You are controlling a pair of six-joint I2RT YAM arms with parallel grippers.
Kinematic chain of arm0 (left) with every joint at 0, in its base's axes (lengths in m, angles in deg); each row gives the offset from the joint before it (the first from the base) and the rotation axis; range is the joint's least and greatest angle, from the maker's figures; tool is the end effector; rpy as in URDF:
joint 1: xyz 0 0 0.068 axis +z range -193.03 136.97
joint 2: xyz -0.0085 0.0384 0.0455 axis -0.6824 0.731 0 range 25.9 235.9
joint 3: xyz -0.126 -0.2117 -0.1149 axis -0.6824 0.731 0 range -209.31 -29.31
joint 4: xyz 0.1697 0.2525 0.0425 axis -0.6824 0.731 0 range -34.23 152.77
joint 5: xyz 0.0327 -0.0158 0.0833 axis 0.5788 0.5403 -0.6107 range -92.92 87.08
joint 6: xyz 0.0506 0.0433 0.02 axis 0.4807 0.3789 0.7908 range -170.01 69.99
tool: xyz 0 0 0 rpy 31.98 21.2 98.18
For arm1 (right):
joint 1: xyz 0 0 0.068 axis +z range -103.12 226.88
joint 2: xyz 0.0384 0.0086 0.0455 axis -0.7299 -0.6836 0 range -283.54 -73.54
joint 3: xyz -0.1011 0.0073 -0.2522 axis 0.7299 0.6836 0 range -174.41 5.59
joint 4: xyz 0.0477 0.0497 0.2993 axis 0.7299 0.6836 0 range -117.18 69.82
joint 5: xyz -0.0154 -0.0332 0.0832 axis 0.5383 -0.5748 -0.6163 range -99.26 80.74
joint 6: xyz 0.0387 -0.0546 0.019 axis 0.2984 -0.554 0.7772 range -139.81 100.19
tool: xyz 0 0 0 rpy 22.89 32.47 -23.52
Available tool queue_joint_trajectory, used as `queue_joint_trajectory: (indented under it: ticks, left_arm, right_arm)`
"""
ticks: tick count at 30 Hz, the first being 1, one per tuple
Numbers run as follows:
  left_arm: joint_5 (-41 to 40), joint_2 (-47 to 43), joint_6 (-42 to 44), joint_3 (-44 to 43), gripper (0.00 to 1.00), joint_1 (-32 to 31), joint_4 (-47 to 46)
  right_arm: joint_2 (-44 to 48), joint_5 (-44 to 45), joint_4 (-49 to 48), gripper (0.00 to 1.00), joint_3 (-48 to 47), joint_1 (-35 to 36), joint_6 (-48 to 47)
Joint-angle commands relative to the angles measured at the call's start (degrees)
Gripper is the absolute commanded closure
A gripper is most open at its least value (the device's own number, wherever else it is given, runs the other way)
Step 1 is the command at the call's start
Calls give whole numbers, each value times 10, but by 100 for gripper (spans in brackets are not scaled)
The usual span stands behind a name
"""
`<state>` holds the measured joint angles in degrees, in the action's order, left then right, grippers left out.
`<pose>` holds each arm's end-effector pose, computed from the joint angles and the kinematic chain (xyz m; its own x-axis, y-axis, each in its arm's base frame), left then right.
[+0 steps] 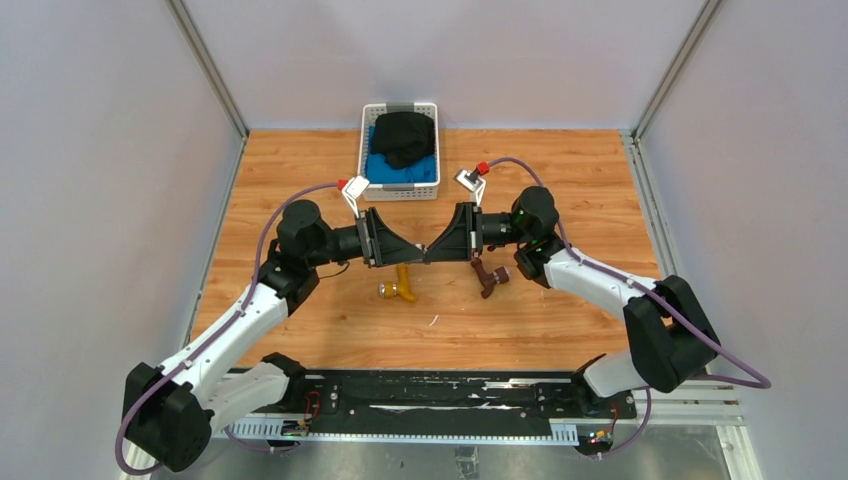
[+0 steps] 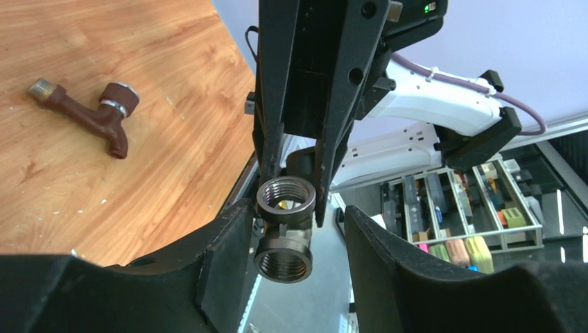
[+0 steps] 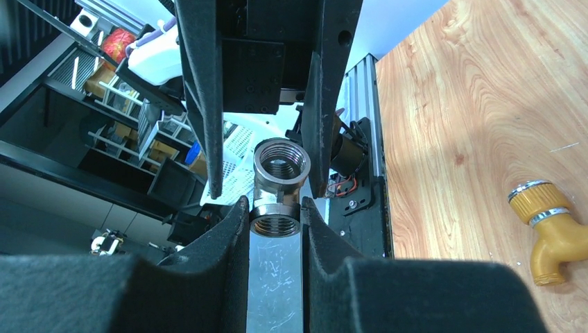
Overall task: Install the water faucets
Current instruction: Pick up the adaptor at the center of the board.
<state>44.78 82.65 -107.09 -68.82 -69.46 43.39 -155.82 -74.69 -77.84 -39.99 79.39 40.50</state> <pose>0.2369 -0.1644 0.2944 -0.8468 -0.2099 -0.4888 0.4577 0.1810 -0.8705 0.2676 0.2316 0.2705 -0.7399 -0.0432 -0.6713 -0.6561 -0.1738 0.7344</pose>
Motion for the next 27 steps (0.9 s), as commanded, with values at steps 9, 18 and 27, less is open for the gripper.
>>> queue_joint_trajectory:
  ticks: [9, 18, 27]
  left_arm:
    - [4, -3, -14, 1, 66, -3, -41]
    - [9, -16, -13, 8, 64, -3, -41]
    - [23, -16, -11, 7, 64, -3, -41]
  right_arm:
    - [4, -15, 2, 100, -10, 6, -16]
    - [-1, -14, 5, 100, -14, 6, -15]
    - [-5, -9, -4, 100, -10, 6, -6]
